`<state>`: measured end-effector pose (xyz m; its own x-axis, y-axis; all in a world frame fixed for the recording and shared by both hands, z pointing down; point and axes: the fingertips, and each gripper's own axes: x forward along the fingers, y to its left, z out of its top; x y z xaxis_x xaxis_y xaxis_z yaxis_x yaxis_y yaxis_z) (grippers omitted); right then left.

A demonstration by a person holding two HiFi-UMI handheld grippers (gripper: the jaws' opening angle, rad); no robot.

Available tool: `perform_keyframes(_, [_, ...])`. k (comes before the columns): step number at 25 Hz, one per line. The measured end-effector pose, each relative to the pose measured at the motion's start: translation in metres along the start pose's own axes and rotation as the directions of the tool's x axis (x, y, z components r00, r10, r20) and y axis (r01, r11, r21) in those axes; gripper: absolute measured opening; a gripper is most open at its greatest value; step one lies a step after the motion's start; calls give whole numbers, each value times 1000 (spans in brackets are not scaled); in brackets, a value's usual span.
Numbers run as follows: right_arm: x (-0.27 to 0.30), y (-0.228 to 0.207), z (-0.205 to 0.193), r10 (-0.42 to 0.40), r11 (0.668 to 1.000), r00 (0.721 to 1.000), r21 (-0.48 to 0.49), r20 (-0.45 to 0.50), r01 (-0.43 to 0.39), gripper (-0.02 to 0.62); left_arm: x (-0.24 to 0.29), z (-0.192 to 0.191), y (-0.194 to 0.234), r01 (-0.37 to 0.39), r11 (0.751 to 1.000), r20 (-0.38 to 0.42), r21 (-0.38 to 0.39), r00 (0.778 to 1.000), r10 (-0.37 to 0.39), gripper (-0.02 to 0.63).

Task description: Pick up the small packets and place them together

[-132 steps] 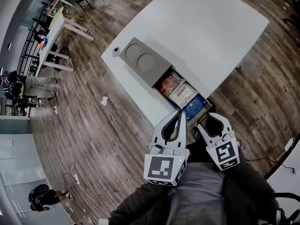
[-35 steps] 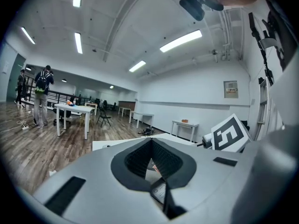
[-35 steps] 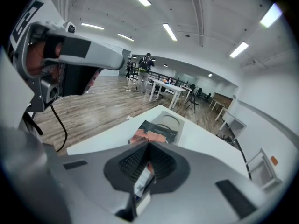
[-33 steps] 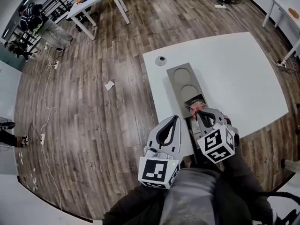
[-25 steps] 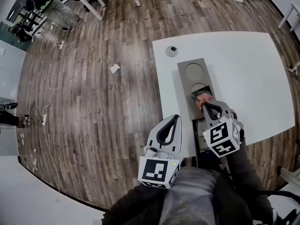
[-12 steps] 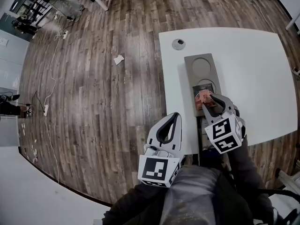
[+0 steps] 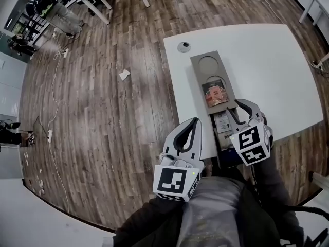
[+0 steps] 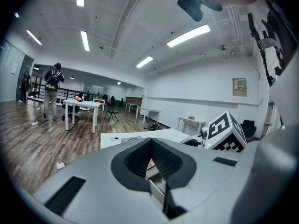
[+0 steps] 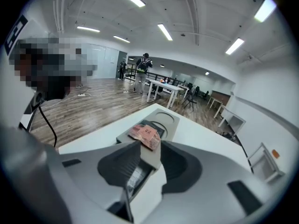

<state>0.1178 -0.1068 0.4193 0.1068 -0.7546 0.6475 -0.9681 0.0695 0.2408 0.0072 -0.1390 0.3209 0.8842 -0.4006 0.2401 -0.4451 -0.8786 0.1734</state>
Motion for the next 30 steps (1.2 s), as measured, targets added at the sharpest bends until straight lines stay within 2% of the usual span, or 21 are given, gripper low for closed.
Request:
perform_keyframes(5, [-24,14,-33,-29,998,999,51,-40,31,121,-10,-8,-24,73,997,-11,18,997,-73,3])
perform_keyframes(11, [-29,46,-60,11,997,997,82,-79,-4,121,-20,-20,-38,108,994,-49,26,993,-106,3])
perform_keyframes(15, [-24,59,-64,46,996,995,80,-94,-39,128,-24,-22,-36,98,995,-64,31,993,-96,3])
perform_keyframes(21, [-5,67,-64,110,993,986,51,-127,-104,195,-21,-23,-22,53,998,-76,23,996,-51,3])
perform_keyframes(26, [15,71,-67,189,982,964,29,-185,-187,243,-8,-25,-9,21,1000,-85,0,996,-20,3])
perform_keyframes(30, [24,68,-72,189,976,943,-50,-273,-210,250,4,-30,0,2,1000,-100,-22,995,-4,3])
